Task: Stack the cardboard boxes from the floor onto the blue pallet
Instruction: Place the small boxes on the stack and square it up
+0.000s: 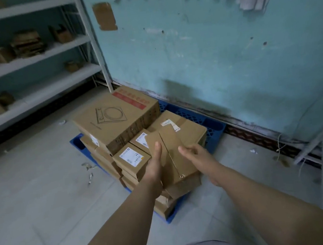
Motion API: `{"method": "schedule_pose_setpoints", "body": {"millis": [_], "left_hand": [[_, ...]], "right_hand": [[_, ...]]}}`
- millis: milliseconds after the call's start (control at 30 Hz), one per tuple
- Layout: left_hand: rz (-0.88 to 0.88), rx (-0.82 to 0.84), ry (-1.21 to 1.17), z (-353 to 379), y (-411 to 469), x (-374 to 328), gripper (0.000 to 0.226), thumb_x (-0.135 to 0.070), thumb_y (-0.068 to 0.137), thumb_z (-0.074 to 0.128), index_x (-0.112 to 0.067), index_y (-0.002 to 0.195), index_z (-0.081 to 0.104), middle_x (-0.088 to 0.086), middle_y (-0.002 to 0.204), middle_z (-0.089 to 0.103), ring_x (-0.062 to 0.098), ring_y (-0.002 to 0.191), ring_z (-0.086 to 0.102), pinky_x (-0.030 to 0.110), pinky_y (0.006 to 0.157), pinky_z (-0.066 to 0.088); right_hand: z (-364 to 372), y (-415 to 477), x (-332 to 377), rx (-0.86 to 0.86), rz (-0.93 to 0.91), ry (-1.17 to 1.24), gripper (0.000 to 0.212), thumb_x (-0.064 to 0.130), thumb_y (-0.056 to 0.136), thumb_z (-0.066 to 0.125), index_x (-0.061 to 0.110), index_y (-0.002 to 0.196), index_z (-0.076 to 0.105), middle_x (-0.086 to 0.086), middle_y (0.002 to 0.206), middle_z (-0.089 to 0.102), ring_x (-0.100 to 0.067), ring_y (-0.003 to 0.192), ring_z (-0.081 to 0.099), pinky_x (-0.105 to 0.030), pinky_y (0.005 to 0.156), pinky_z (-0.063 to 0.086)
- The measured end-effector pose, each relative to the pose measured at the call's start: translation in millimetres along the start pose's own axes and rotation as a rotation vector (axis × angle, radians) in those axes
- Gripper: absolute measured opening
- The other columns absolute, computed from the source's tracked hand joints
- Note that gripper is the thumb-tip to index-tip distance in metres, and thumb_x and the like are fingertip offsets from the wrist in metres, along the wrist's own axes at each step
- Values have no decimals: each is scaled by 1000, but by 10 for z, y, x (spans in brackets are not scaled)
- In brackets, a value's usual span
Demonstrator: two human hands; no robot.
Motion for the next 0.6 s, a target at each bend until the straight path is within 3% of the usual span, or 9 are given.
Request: {"method": "schedule_pose_setpoints", "body": {"millis": [33,100,167,267,367,467,500,600], "left_hand": [[-21,-8,-70,-47,9,21,105,-93,53,55,-24,132,53,8,130,60,33,116,59,55,99,46],[-32,-77,-155,-176,6,74,86,-81,68,58,-20,128,50,9,111,63,31,98,63,48,81,55],[-44,-166,-191,-340,14,177,74,-68,80,58,-22,135,42,7,110,58,29,94,59,42,73,52],[-33,-245,-181,-554,74,343,80,-64,79,64,-26,142,34,7,128,53,31,111,54,45,84,50],[-28,-277,-200,-730,152,476,86,-62,75,69,-29,144,30,5,127,53,28,109,56,42,82,52],[-51,-284,-259,-813,241,612,88,-65,74,68,-30,146,32,8,128,58,29,107,62,44,87,55],[-81,-276,-281,-799,263,653,85,-67,74,66,-31,145,34,8,125,61,30,106,64,44,86,56],[-166,-284,-234,-755,377,760,69,-70,82,52,-29,137,47,6,108,67,23,95,66,38,84,55]], "right_hand": [[54,13,40,19,-13,7,41,57,89,52,30,119,54,-1,130,49,-19,114,49,-36,94,44],[140,51,73,25,-16,-7,23,39,99,44,32,115,58,0,127,54,-19,114,51,-41,100,45],[246,84,67,53,-11,-18,29,15,100,45,26,124,58,1,124,59,-16,114,52,-36,103,44],[425,117,42,83,-13,-40,49,1,92,58,20,136,51,3,111,63,-17,117,54,-41,106,43],[581,166,-27,81,38,-81,70,19,82,74,29,143,40,0,126,55,-20,123,50,-48,105,43],[626,252,-195,70,208,-136,118,60,47,86,26,146,32,0,139,46,-24,130,43,-47,107,40],[644,295,-258,95,260,-124,122,65,40,85,23,143,35,0,139,47,-24,129,44,-45,107,40],[754,468,-371,238,328,-163,105,63,43,86,23,132,47,1,132,54,-24,123,50,-42,105,43]]}}
Point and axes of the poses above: each hand's wrist, its own y-axis towards the middle knuckle, its own z-axis out of the palm, x = y × z, the point moved 7 cm from there along y, towards the middle knuckle
